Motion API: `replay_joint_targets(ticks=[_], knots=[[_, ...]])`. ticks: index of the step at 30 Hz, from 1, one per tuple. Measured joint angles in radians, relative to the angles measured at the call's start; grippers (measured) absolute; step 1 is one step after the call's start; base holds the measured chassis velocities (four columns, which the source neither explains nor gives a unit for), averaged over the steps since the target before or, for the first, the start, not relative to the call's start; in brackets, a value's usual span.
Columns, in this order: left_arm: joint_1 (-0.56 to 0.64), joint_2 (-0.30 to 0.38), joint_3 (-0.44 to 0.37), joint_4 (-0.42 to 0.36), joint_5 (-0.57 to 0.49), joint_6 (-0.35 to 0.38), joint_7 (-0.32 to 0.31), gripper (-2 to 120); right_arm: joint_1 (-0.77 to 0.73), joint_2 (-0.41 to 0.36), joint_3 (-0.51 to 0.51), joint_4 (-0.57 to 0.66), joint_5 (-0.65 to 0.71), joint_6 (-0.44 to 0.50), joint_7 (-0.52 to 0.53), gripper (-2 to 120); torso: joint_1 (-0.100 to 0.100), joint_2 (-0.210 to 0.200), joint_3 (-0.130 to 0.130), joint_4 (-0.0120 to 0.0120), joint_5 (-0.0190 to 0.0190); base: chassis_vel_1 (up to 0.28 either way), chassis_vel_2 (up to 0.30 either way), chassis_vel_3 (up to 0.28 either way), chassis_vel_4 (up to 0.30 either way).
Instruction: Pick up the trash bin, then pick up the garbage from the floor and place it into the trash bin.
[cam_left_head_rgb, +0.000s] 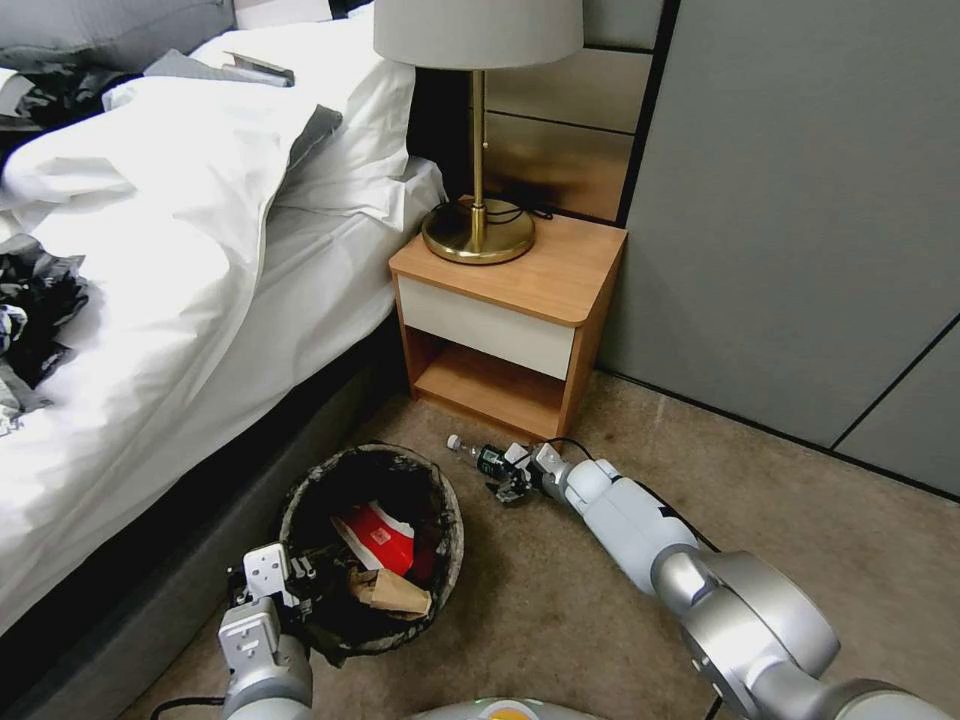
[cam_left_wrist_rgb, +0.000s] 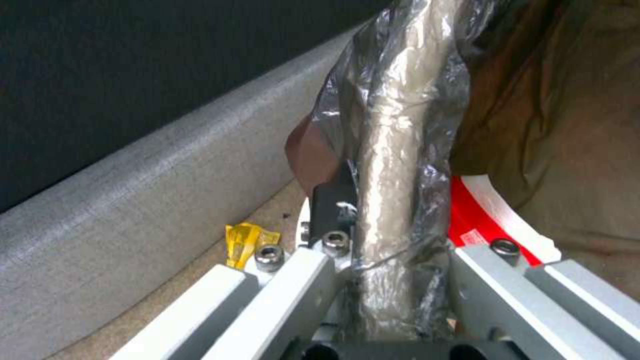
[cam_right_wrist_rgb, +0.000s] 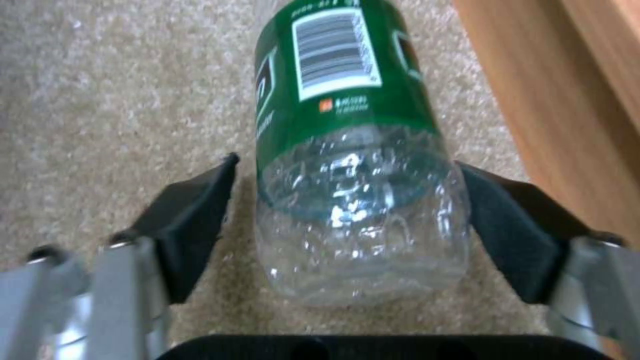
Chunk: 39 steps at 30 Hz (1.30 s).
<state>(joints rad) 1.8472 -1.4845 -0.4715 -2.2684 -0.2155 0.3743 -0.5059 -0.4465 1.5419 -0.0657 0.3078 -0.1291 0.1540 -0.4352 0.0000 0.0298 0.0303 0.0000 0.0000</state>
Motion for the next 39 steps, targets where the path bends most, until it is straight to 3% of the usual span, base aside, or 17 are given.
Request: replay_joint_targets(ticks=[3,14,23,27,31,34,35,37,39], knots=[[0.000,0.000,0.000,0.000,0.000,0.000,0.000,0,0.001,0.001,0.000,0.010,0.001,0.001,0.005,59,0.000,0.000,0.000,0.0001,0.0000,0.000,0.000,0.000,0.000],[0.000,0.000,0.000,0.001,0.002,0.000,0.000,0,0.000,0.005,0.000,0.012,0.002,0.005,0.009,30,0.000,0.000,0.000,0.0000,0.0000,0.000,0.000,0.000,0.000],[-0.003,0.000,0.002,0.004,0.003,0.000,0.000,0,-0.008,0.004,0.000,0.015,0.006,0.011,0.020,30,0.000,0.000,0.000,0.0001,0.0000,0.000,0.000,0.000,0.000],[-0.007,0.006,0.000,0.007,0.000,0.000,0.000,0,-0.032,-0.003,0.001,0.062,0.068,0.024,0.059,30,0.000,0.000,0.000,0.0000,0.0000,0.000,0.000,0.000,0.000],[-0.013,0.021,-0.005,0.018,-0.008,0.000,0.000,0,-0.077,-0.026,0.008,0.186,0.151,0.057,0.111,30,0.000,0.000,0.000,0.0002,0.0000,0.000,0.000,0.000,0.000],[-0.020,0.030,-0.007,0.023,-0.017,0.002,0.000,0,-0.146,-0.072,0.011,0.381,0.236,0.064,0.157,30,0.000,0.000,0.000,0.0000,0.0002,0.000,0.000,0.000,0.000],[-0.020,0.030,-0.007,0.023,-0.017,0.002,0.000,0,-0.146,-0.072,0.011,0.381,0.236,0.064,0.157,30,0.000,0.000,0.000,0.0000,0.0002,0.000,0.000,0.000,0.000],[-0.028,0.034,-0.003,0.026,-0.022,0.006,-0.001,0,-0.216,-0.113,0.020,0.583,0.300,0.063,0.182,30,0.000,0.000,0.000,0.0001,0.0003,0.000,0.000,0.000,0.000],[-0.034,0.037,-0.001,0.028,-0.026,0.008,-0.002,0,-0.268,-0.141,0.031,0.706,0.337,0.083,0.189,30,0.000,0.000,0.000,0.0001,-0.0002,0.000,0.000,0.000,0.000]])
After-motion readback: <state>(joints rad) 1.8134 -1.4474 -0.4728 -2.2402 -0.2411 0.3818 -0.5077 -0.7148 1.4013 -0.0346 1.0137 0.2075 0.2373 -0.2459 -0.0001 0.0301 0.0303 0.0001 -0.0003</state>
